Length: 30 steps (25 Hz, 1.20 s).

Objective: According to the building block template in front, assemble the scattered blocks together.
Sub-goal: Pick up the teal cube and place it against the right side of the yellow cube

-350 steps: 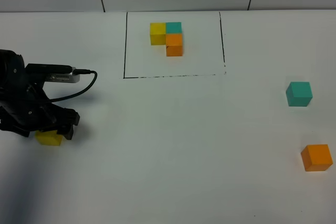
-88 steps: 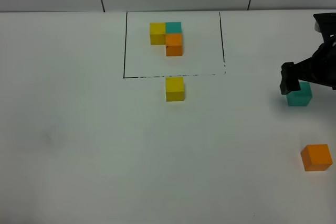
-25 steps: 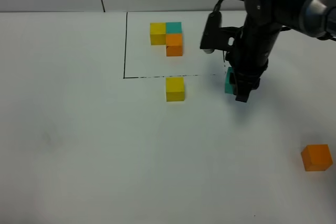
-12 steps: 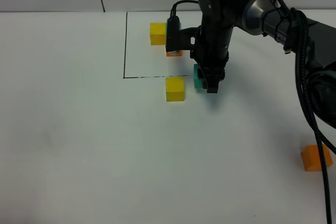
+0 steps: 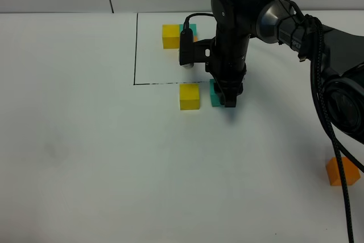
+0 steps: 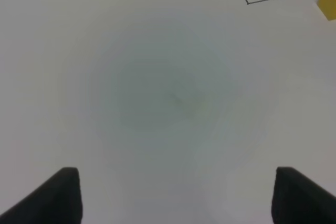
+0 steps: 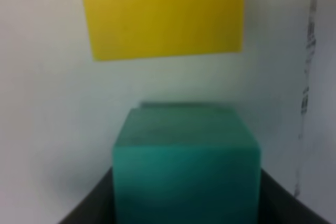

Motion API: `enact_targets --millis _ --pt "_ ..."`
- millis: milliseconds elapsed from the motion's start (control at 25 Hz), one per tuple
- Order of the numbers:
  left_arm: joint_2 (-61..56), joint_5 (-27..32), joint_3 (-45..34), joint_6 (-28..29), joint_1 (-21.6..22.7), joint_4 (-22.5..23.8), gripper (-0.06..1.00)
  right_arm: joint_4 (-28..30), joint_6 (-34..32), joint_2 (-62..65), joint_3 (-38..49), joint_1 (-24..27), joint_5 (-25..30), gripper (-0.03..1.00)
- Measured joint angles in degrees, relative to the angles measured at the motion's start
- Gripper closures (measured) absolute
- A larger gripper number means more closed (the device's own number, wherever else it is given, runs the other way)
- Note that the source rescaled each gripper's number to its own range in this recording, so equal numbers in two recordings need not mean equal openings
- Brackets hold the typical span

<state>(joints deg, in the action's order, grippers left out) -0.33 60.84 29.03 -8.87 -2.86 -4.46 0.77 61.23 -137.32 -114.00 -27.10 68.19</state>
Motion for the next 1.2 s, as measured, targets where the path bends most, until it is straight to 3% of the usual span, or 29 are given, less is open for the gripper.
enact_targets --millis 1200 --pt "0.00 0.00 0.00 0.00 0.00 0.00 0.27 -3.86 -0.01 -2.05 -0.57 -0.93 -1.59 0.97"
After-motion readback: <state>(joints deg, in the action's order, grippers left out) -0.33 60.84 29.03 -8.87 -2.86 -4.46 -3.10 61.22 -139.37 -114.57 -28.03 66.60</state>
